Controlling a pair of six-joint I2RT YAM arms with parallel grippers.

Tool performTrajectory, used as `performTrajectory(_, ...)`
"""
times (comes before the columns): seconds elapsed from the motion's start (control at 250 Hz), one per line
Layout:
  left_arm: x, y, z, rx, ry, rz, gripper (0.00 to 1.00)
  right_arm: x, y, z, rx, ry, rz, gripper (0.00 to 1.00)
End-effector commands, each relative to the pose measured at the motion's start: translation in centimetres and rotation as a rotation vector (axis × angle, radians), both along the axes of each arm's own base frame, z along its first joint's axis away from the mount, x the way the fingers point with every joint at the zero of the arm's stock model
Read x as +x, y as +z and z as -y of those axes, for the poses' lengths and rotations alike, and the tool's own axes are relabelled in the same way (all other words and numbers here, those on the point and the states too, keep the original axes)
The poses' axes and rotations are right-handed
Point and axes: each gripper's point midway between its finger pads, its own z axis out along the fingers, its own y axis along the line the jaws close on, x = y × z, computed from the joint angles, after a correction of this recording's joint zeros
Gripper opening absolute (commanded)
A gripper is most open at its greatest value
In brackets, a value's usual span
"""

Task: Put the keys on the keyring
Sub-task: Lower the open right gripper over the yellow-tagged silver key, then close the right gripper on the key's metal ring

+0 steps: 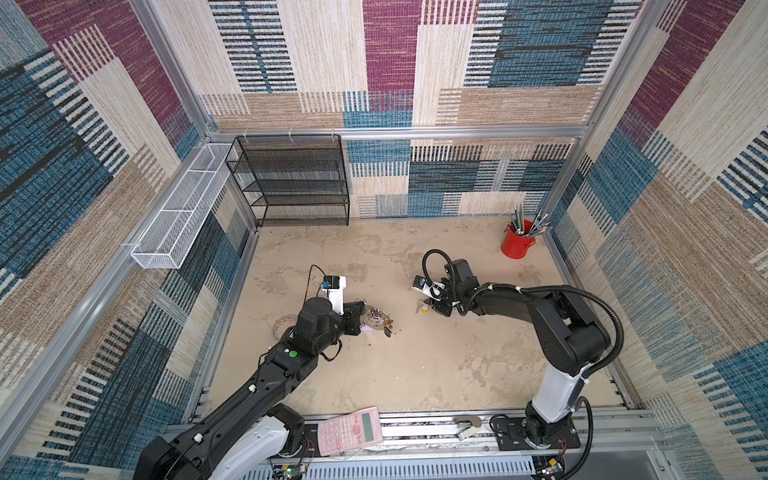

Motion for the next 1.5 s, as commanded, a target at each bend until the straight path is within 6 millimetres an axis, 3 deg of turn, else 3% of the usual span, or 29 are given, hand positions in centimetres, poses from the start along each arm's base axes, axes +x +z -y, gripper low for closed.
performTrajectory(0.0, 0.5, 1.4, 0.4, -0.050, -0.003, 0.046, 0.00, -0.5, 0.4, -0.3, -0.005, 0.016, 0.009, 0.34)
performTrajectory(0.38, 0.3, 1.4, 0.4, -0.055, -0.003, 0.045, 0.00, -0.3, -0.4, -0.4, -0.032, 0.016, 0.000, 0.36)
performTrajectory(0.852, 0.4, 1.5, 0.1, -0.055, 0.007, 0.050, 0.00, 0.6, -0.9, -0.5, -0.029, -0.006, -0.009, 0.15)
performTrajectory(1.28, 0.4, 1.5, 0.2, -0.059, 0.003, 0.047, 0.00, 0.6, 0.3, -0.3, 0.011, -0.033, -0.010, 0.18)
performTrajectory(1.496, 0.4, 1.4, 0.1, -0.058, 0.005, 0.047, 0.00, 0.7, -0.3, -0.3, 0.008, -0.032, -0.025, 0.18)
